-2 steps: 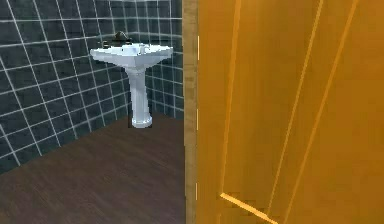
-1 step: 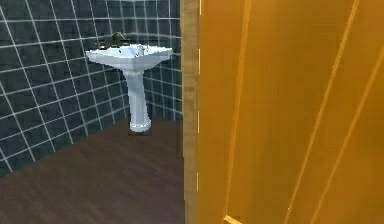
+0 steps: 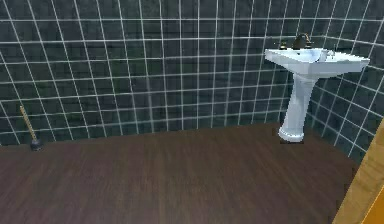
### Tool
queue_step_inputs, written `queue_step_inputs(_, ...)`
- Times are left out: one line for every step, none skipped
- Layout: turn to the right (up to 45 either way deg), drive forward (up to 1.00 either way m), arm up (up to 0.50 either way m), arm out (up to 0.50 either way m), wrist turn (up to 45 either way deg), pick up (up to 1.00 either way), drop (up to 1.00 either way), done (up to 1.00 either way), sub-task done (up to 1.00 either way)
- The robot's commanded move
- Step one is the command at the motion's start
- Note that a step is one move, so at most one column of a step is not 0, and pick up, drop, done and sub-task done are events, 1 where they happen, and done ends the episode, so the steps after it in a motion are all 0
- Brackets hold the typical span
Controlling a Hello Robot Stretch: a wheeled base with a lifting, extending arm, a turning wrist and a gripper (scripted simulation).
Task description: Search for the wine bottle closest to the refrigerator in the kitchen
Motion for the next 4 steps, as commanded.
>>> queue_step_inputs(-15.0, 0.0, 0.0, 0.0, 0.0, 0.0, 0.0, 0.0, 0.0)
queue_step_inputs(0.0, 0.5, 0.0, 0.0, 0.0, 0.0, 0.0, 0.0, 0.0)
queue_step_inputs(-45.0, 0.0, 0.0, 0.0, 0.0, 0.0, 0.0, 0.0, 0.0)
queue_step_inputs(0.0, 0.3, 0.0, 0.0, 0.0, 0.0, 0.0, 0.0, 0.0)
